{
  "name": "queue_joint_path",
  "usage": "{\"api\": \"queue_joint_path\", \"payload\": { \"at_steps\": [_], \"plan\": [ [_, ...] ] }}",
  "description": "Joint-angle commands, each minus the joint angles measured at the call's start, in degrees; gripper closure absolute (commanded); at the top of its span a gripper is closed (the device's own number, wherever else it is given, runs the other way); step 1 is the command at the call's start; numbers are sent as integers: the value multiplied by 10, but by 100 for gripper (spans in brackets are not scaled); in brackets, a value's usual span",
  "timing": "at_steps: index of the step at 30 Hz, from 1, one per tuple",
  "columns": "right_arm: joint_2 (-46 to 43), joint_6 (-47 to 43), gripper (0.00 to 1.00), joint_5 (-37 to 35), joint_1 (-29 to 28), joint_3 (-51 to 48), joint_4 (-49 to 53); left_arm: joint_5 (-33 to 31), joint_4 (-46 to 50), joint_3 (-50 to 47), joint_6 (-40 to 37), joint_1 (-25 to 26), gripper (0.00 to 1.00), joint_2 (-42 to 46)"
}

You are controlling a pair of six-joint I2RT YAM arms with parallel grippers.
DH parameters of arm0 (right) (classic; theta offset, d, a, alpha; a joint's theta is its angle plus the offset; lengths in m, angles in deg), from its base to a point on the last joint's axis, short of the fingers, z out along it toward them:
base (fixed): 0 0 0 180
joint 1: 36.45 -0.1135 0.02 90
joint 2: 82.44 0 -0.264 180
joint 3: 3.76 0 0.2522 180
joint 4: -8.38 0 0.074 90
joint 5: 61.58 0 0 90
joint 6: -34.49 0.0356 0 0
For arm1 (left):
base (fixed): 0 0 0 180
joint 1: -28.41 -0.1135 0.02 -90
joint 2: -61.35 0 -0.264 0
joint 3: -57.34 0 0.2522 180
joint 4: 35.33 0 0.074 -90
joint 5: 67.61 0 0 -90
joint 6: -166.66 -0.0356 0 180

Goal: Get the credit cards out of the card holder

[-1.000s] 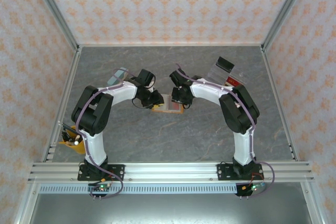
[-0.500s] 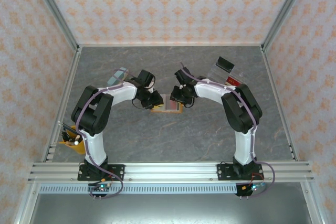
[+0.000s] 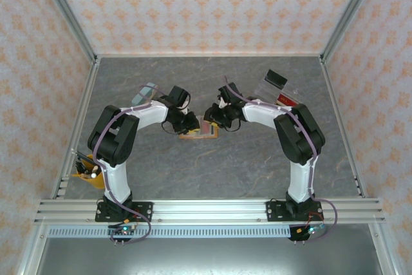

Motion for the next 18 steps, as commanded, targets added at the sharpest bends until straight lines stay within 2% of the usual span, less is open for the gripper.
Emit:
{"api": "queue_joint_path", "payload": {
  "at_steps": [1, 11, 18],
  "plan": [
    [-26, 14, 68, 36, 2, -6, -37, -33, 27, -8, -6, 2, 81, -7],
    [-16, 23, 68, 62, 2, -4, -52, -81, 73, -6, -18, -4, 80, 71],
    [0, 46, 68, 100, -2, 4, -87, -97, 91, -15, -29, -30, 78, 98]
  ]
}}
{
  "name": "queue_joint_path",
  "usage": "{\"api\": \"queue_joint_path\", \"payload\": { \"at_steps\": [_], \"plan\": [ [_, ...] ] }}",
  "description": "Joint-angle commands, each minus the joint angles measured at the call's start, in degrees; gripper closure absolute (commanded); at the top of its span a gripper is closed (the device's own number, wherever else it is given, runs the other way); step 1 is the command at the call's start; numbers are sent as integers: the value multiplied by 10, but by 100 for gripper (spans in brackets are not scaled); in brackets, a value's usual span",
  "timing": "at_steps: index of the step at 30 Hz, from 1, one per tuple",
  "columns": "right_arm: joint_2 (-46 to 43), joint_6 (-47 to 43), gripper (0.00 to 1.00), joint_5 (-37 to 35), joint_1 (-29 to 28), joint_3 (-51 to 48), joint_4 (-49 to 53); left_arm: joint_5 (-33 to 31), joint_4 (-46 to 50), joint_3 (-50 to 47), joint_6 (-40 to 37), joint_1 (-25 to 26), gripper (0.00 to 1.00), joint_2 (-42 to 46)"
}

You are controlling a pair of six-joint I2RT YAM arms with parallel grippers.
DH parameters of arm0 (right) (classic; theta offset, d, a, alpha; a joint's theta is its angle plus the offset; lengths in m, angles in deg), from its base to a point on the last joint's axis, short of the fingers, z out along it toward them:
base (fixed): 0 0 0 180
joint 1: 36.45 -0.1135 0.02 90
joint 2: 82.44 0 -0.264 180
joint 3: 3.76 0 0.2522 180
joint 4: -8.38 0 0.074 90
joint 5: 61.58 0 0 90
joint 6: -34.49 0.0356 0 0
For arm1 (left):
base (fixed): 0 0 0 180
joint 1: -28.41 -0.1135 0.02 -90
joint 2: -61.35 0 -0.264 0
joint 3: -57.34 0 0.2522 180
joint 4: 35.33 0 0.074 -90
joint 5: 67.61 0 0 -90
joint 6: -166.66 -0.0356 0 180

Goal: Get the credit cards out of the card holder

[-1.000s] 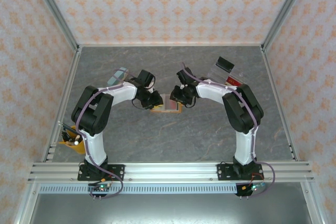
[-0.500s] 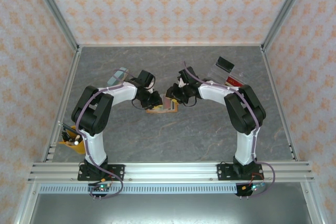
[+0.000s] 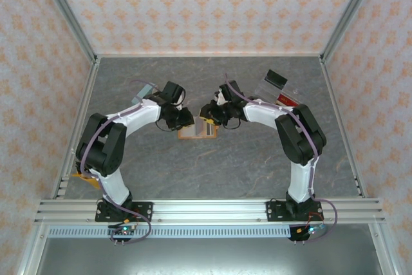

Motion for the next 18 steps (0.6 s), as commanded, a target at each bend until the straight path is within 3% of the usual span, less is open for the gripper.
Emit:
{"api": "queue_joint_path", "payload": {
  "at_steps": [1, 18],
  "plan": [
    [6, 16, 68, 29, -6, 7, -34, -37, 33, -19, -12, -19, 78, 19],
    [83, 26, 63, 64, -41, 81, -76, -68, 39, -61, -13, -70, 76, 87]
  ]
}}
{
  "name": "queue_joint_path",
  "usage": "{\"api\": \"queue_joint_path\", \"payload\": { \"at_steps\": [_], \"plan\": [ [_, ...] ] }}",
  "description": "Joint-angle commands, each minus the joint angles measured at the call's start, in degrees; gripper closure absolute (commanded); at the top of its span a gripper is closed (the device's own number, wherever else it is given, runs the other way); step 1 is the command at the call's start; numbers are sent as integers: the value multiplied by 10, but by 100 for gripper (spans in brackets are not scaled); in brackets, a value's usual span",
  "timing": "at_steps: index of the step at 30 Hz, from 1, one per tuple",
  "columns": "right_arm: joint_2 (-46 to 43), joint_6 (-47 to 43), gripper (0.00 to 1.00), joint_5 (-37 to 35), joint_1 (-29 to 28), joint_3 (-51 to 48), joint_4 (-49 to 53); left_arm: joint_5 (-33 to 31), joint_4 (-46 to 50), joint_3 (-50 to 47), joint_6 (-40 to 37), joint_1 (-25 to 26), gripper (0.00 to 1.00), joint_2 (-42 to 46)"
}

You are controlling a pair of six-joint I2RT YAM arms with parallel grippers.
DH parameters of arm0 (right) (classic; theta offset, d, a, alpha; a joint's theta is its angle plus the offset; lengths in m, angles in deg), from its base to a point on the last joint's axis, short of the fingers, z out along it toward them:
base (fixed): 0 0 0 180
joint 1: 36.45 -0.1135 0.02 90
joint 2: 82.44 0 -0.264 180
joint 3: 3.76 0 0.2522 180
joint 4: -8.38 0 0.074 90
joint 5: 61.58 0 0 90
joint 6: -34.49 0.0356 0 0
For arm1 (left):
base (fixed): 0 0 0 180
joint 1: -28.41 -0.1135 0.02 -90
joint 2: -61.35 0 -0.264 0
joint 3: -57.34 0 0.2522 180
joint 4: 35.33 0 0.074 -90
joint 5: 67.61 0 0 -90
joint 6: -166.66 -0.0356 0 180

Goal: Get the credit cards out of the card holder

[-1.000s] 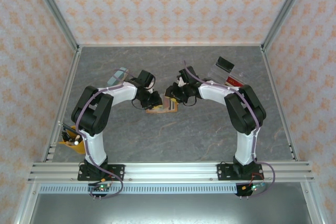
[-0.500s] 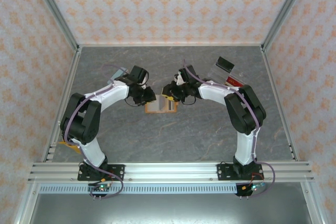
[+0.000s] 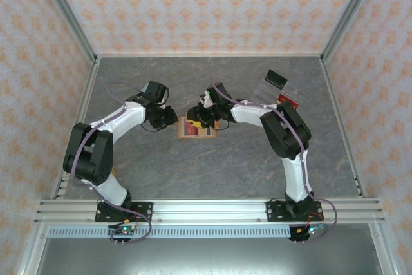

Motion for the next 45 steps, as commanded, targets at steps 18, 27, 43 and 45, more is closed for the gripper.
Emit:
{"api": "queue_joint_path", "payload": {
  "at_steps": [18, 27, 43, 45],
  "plan": [
    [-38, -68, 77, -137, 12, 17, 131, 34, -34, 23, -3, 20, 86, -52],
    [-8, -74, 78, -144, 6, 46, 163, 45, -58, 34, 18, 26, 89, -90],
    [23, -91, 83, -124, 1, 73, 189, 20, -48, 41, 23, 28, 91, -127],
    [27, -93, 83, -121, 1, 75, 191, 14, -47, 38, 24, 28, 91, -127]
  ]
}}
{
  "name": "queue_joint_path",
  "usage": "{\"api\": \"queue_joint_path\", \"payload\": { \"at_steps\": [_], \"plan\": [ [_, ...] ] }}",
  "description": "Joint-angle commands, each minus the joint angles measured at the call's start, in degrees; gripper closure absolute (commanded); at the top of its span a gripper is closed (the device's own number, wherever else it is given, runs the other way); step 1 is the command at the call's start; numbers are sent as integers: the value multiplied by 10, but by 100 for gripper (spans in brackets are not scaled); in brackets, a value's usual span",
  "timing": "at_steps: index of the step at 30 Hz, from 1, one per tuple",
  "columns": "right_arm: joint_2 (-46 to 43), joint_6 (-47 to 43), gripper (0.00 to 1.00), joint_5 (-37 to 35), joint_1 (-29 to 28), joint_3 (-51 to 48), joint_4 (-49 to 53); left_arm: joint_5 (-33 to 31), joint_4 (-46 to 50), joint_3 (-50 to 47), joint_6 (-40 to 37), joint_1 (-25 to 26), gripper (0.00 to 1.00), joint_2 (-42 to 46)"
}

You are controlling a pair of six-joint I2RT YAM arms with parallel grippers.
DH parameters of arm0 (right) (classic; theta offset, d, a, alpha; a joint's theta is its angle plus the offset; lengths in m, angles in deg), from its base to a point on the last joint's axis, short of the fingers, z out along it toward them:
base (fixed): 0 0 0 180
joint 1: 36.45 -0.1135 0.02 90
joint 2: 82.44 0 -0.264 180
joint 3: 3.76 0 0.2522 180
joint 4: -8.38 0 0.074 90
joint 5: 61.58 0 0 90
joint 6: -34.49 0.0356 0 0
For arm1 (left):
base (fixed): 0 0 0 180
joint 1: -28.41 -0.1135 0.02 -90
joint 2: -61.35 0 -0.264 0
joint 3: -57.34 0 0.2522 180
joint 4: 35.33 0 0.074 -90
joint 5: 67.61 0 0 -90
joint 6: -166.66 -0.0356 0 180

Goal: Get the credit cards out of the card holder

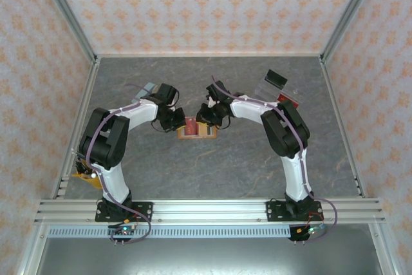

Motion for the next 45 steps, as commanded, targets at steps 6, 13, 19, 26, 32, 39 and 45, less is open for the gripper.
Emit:
{"api": "queue_joint_path", "payload": {
  "at_steps": [6, 13, 19, 26, 32, 39, 45],
  "plan": [
    [24, -16, 83, 23, -6, 21, 18, -36, 12, -3, 4, 1, 91, -11],
    [28, -26, 83, 34, -9, 23, 16, -32, 6, -13, 5, 0, 92, -21],
    [32, -30, 84, 40, -10, 22, 15, -33, 4, -16, 4, 0, 92, -23],
    [29, -24, 88, 57, -10, 15, -11, -32, 5, -19, 4, -1, 91, -25],
    [19, -21, 96, 50, -10, 6, -21, -32, 7, -20, 4, -4, 89, -21],
    [-16, -44, 98, 22, 0, -10, 13, -26, 24, -12, -15, -18, 79, 1],
    [-26, -51, 98, 14, 9, -23, 28, -18, 31, -1, -26, -19, 79, 2]
  ]
}}
